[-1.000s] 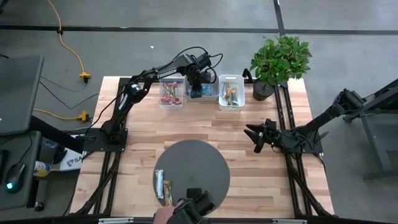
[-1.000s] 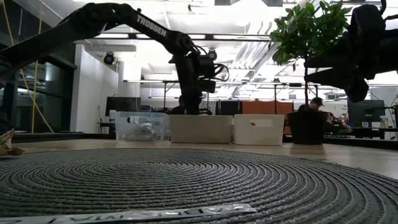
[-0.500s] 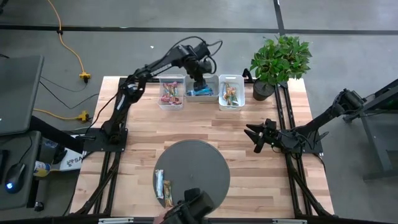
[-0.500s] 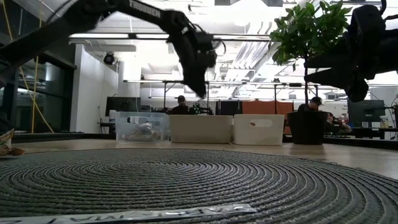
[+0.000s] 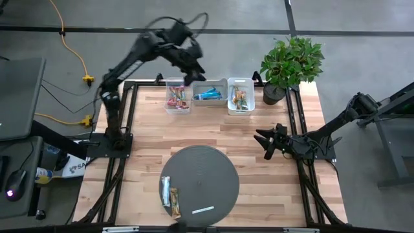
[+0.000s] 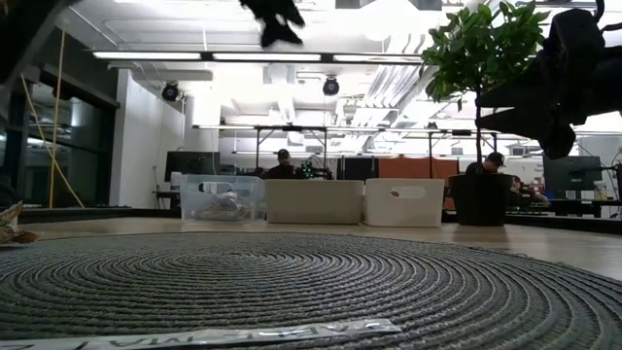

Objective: Pick and place Granola Bars by type
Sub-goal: Put the orange granola bar into the white bin

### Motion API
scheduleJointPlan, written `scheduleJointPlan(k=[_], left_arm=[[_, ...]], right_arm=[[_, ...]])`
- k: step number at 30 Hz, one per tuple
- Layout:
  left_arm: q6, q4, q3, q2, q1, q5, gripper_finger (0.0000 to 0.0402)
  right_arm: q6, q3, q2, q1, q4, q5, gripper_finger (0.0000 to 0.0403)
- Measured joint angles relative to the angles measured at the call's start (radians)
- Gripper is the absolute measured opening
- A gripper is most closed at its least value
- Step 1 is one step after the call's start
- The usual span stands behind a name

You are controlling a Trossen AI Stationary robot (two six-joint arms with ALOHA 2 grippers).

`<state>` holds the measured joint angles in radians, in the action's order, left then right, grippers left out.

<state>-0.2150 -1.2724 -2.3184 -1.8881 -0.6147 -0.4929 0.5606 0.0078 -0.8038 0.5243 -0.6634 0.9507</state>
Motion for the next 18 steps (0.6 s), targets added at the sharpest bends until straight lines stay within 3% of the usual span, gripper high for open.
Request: scheduleJointPlan(k=[4, 8, 13, 18], left_arm=[[0.043, -0.085, -0.001, 0.121, 0.008, -0.038, 0.0211], [0.075, -0.206, 0.000, 0.210, 0.066, -0.002, 0.0211], [0.169, -0.304, 0.000, 0.293, 0.204, 0.121, 0.0211], [0.271, -0.276, 0.001, 0.380, 0.371, 0.270, 0.0211]], right_arm=[[-0.002, 0.000, 0.000, 0.000, 0.002, 0.000, 0.0165], [-0.003, 0.000, 0.000, 0.000, 0.003, 0.000, 0.0165], [-0.003, 0.000, 0.000, 0.000, 0.011, -0.004, 0.0165], [-0.003, 0.000, 0.000, 0.000, 0.017, -0.012, 0.0165]])
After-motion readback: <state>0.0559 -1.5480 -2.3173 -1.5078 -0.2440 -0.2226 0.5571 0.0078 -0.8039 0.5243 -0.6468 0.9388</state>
